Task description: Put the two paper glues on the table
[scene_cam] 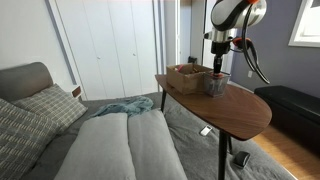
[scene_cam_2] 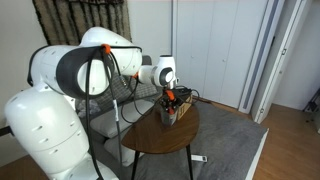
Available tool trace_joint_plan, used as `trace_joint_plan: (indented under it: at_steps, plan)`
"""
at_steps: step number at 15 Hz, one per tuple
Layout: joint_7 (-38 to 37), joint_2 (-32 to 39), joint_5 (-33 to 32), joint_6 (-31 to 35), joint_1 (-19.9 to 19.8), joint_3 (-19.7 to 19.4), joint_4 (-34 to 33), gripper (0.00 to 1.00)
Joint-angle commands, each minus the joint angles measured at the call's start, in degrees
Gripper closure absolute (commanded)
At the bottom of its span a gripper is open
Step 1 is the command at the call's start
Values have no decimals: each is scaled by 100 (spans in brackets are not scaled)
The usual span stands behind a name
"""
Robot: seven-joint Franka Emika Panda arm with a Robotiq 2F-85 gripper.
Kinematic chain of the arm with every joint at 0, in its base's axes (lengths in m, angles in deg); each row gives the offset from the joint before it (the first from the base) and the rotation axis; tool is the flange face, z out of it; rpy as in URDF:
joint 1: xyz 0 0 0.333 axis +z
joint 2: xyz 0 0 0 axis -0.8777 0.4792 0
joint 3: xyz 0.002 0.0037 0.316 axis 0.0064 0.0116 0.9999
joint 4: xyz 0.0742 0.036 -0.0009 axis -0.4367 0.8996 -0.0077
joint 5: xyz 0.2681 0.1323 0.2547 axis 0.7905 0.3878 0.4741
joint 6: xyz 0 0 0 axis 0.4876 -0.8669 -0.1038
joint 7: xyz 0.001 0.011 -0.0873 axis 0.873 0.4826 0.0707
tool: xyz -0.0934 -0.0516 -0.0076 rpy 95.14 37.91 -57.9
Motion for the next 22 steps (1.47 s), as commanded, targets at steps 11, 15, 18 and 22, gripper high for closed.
trace_joint_plan:
  at_steps: [11,15,18,22]
  plan:
    - [124,-420,-6,-476,-137,94,-320,92]
    - [39,-682,-53,-776,-147,76,-365,92]
    - [-9,-1023,-70,-937,-184,42,-291,92]
    - [-101,-1594,34,-1250,-250,-50,-187,92]
